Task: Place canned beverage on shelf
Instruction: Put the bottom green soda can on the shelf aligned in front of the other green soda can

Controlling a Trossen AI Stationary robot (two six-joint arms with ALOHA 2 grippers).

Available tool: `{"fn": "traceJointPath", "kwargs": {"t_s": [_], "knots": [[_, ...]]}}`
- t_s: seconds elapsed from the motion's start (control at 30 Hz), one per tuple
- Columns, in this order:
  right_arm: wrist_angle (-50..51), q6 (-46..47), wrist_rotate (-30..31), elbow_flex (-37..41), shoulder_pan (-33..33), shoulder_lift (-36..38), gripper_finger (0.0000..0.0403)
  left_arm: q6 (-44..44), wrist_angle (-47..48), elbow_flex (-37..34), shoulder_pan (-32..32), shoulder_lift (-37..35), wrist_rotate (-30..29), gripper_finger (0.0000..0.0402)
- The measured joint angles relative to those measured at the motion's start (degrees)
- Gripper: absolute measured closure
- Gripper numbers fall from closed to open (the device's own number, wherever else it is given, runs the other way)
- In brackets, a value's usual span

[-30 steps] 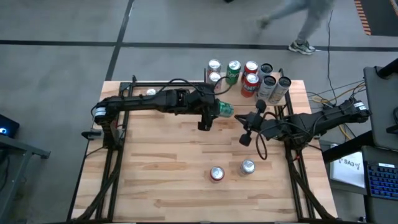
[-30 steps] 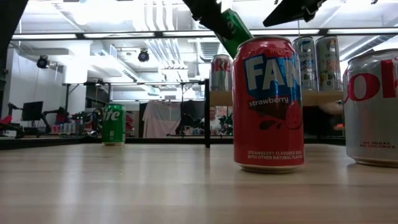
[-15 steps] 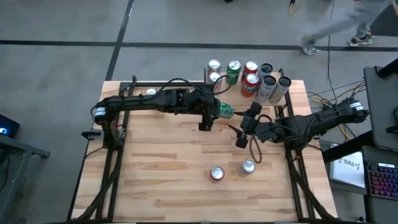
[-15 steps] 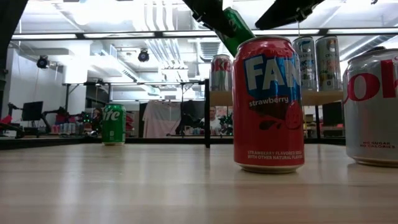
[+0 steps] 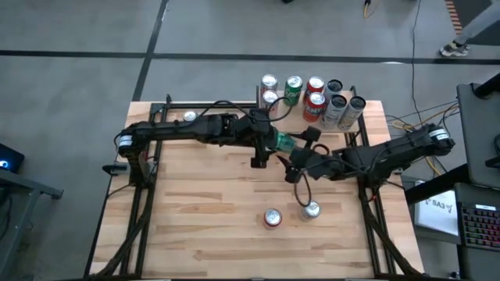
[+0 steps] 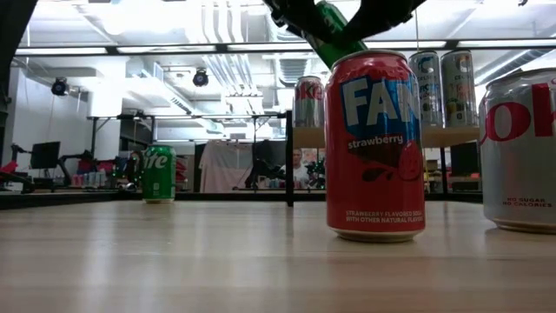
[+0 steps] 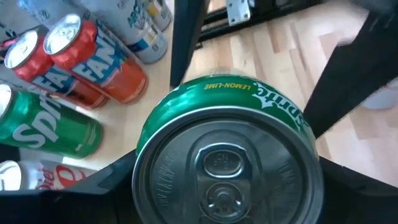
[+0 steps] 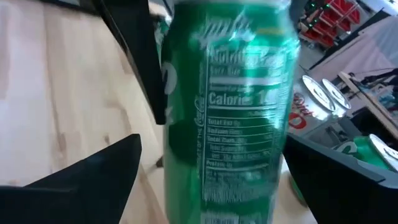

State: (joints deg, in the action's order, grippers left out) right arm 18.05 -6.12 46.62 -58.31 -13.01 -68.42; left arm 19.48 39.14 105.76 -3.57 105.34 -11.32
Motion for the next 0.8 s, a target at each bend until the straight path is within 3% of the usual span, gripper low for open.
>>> {"fn": "traceJointPath", "kwargs": {"t_s": [0.23, 0.4, 0.43, 0.67, 0.8], "knots": [[7.59, 4.0, -0.06, -5.38, 2.15, -4.08, 0.0028, -0.09, 0.54, 1.89, 0.64, -0.15, 3.05, 0.0115], [10.83, 6.59, -0.33, -7.12, 2.4, -4.74, 0.01, -0.52, 0.82, 2.25, 0.76, -0.15, 3.37, 0.0115], [10.63, 6.46, -0.52, -7.0, 2.42, -4.58, 0.0118, -0.59, 0.86, 2.25, 0.76, -0.15, 3.33, 0.011], [10.36, 9.46, -0.37, -2.3, 2.04, 1.46, 0.0117, 1.01, 1.2, 2.25, 0.59, -0.99, 3.56, 0.0021], [7.85, 12.54, -0.04, 3.94, 0.08, 8.88, 0.0117, 0.57, 2.7, 2.08, -0.29, -3.5, 10.47, 0.0009]]}}
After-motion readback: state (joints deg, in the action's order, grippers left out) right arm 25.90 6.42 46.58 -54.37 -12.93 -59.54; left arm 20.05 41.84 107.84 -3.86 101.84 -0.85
